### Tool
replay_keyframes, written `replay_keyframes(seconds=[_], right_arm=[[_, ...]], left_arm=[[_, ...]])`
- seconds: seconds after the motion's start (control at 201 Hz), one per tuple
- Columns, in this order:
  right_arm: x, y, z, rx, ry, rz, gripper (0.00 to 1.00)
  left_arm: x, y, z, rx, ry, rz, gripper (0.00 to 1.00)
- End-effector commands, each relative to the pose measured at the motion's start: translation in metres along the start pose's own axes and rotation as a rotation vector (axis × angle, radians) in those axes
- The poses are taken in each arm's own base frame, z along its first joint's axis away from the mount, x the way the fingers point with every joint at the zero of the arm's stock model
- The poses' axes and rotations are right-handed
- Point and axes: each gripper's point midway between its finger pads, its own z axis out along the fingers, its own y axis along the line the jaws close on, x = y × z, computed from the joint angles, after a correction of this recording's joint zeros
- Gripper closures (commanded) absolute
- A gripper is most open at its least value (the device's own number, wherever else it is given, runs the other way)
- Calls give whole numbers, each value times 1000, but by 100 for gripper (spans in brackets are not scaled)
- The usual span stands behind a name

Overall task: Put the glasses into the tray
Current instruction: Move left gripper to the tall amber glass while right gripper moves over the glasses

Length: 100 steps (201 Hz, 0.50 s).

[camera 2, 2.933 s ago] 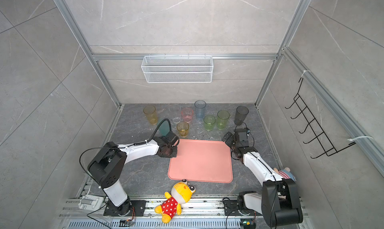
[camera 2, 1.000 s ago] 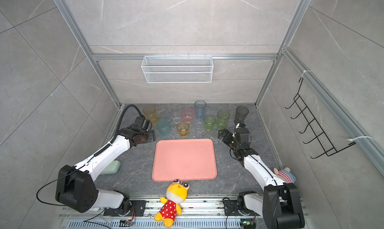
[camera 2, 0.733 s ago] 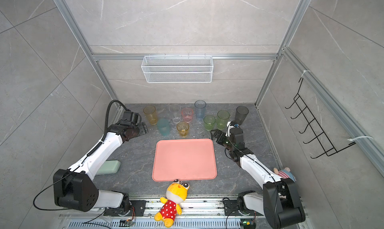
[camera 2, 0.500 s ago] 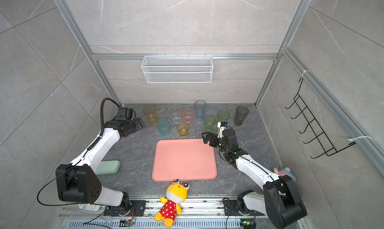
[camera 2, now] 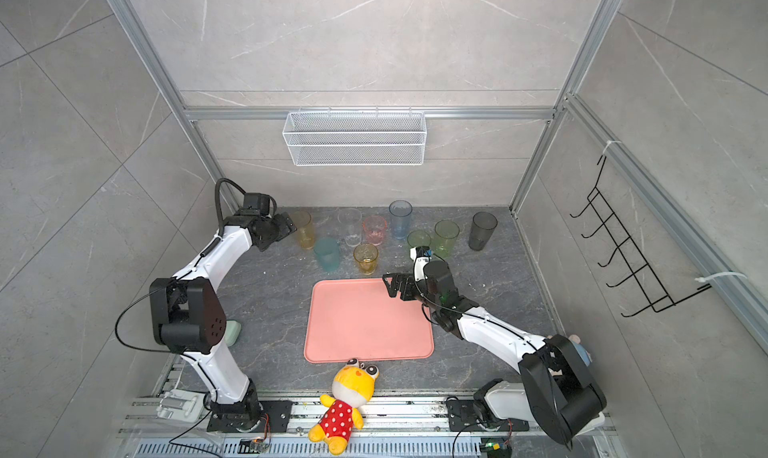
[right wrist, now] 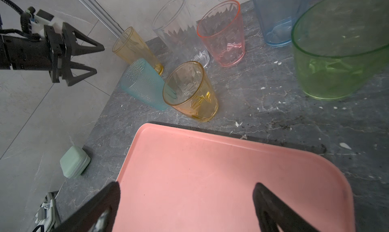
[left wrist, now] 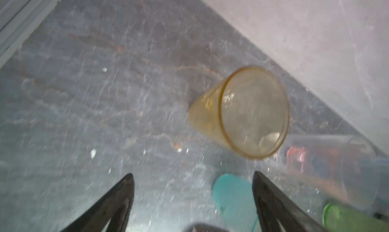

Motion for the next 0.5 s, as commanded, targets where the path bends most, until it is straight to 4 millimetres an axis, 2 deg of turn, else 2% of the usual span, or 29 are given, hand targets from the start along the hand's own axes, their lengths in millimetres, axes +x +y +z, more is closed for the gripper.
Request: replay_keyframes(seconds=[0.0,0.204,0.493], right_arm=[[-5,0,9,45,17,-39,1],[0,5,15,28,34,-50,1],[2,2,18,49,49,-61,1]], left_arm=[[-25,-2,5,-11,-43,-40,17],[-41,-12,27,-12,-25,-15,27],[-40,-23,47,25,21,20,51]])
